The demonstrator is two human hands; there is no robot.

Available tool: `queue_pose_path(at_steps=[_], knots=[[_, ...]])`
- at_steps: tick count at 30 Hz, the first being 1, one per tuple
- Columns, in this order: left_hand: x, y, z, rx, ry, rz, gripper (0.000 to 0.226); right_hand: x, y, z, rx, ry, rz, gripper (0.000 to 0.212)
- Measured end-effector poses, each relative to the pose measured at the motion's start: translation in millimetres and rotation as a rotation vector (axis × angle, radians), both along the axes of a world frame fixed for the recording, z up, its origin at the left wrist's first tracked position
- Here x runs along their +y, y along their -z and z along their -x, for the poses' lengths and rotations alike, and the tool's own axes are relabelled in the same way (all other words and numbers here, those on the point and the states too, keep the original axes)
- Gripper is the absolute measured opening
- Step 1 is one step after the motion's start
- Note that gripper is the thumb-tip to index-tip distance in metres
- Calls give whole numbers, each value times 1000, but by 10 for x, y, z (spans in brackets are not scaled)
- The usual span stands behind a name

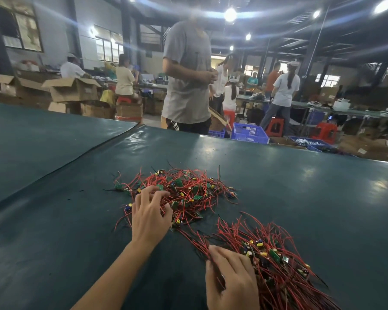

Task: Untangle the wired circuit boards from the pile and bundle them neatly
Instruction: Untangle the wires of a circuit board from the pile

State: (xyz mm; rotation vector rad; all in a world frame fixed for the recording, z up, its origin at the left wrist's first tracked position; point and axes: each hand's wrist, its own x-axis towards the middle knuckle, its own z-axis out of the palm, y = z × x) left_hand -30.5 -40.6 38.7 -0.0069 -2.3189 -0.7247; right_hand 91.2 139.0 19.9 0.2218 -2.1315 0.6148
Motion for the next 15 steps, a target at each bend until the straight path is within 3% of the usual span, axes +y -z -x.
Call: queue_pose_path(at_steps=[1, 3, 8, 11, 15], knots=[[-8, -4, 53, -13, -31, -6, 33, -12, 20, 7, -34, -7, -7, 20], [-26, -8, 170, -124, -60, -48, 42, -8, 80, 32, -121, -19, -39, 37], [-70, 21, 365, -598, -4, 15, 72, 2, 96, 52, -191, -28, -75, 43], [-76, 61, 323, -602, 38, -22, 102, 5, 93, 54, -217, -44, -67, 43], [-140, 114, 253, -576, 22, 31, 89, 0, 73, 37, -266, -70, -54, 43]])
